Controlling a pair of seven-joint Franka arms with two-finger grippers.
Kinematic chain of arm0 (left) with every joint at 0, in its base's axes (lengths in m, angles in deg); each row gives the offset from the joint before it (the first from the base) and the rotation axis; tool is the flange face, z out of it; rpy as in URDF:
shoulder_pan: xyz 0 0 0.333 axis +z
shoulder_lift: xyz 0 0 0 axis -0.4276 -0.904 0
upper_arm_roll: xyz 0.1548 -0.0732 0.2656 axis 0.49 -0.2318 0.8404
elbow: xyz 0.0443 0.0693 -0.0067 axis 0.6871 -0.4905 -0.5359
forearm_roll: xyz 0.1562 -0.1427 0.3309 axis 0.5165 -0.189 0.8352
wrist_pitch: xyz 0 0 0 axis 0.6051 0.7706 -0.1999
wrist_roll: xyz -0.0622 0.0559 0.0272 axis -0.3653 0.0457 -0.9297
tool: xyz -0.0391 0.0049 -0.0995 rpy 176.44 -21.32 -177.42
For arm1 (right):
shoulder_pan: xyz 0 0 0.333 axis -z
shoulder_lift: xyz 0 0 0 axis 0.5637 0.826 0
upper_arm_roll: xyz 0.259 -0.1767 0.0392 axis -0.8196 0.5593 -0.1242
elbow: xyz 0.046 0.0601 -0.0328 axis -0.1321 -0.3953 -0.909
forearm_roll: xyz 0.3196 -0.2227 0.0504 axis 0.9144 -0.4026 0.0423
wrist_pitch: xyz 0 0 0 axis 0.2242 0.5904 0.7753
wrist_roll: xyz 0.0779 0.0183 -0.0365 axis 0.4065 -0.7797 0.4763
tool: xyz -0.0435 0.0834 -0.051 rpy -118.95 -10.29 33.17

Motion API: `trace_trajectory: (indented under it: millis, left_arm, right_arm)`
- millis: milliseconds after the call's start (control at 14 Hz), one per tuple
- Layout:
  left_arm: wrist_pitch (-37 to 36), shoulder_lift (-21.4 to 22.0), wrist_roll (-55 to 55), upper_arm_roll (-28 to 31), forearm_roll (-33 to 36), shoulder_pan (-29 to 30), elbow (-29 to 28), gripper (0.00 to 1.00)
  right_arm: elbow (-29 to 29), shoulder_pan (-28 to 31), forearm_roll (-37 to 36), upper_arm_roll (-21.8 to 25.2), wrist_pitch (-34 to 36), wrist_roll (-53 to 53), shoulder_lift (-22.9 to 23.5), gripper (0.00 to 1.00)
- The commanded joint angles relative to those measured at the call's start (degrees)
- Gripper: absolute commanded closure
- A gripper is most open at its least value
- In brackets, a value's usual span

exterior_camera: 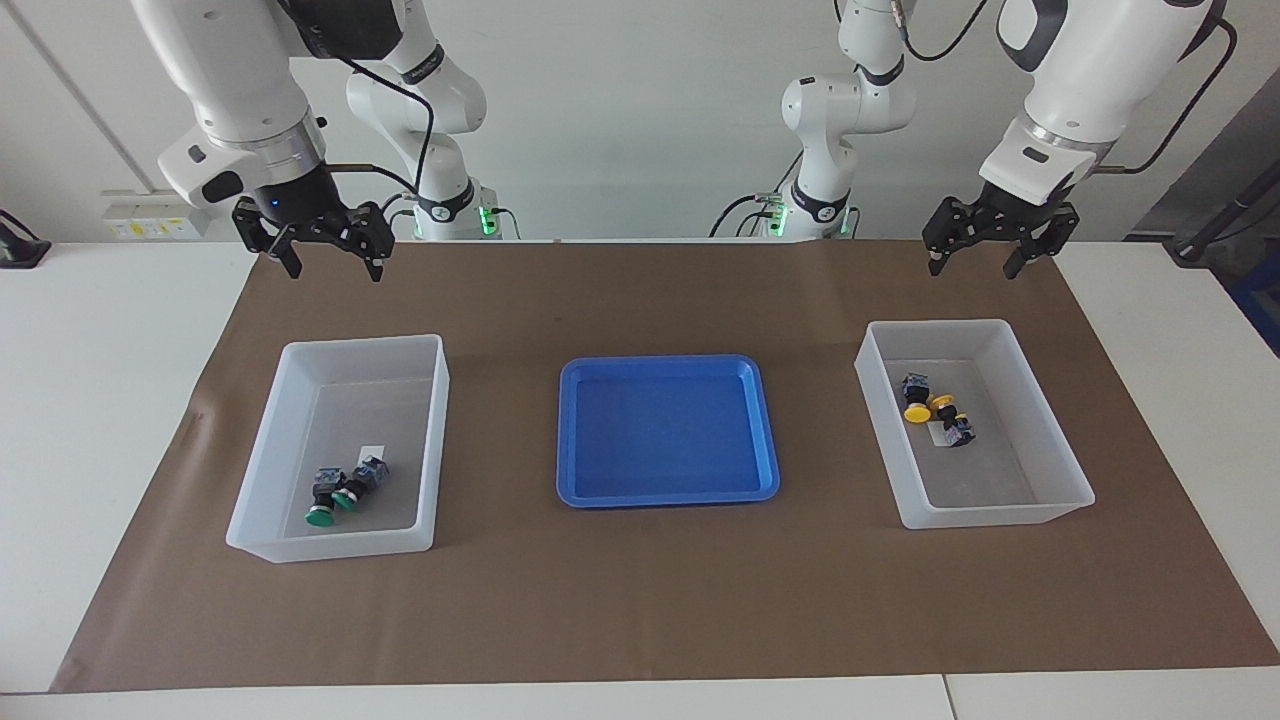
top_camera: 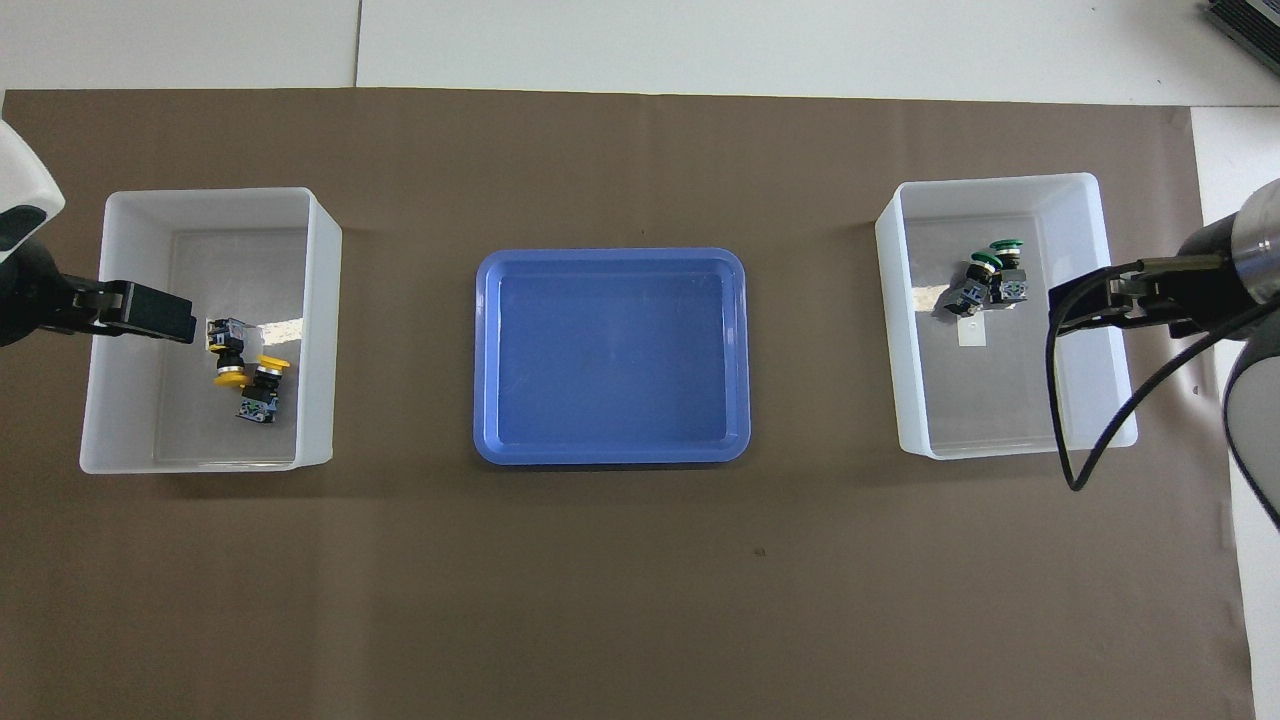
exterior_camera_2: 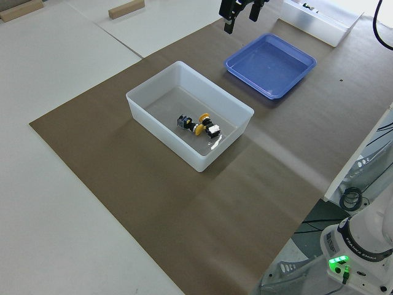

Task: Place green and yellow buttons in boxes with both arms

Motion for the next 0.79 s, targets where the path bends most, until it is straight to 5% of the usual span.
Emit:
trace_trajectory:
  millis: [0,714]
  left_arm:
    - [-0.9,0.6,0.05,-0.02,-0.84,0.44,-0.38,0.0]
    - [-0.9,0.6,0.05,-0.11,-0.84,0.53,-0.29,0.0]
  right_arm:
    - [0.65,1.04,0.51,-0.48,0.93,1.96,0.1,0.0]
    - [0.82,-0.01,0.42,0.13,-0.04,1.6,0.01,0.0]
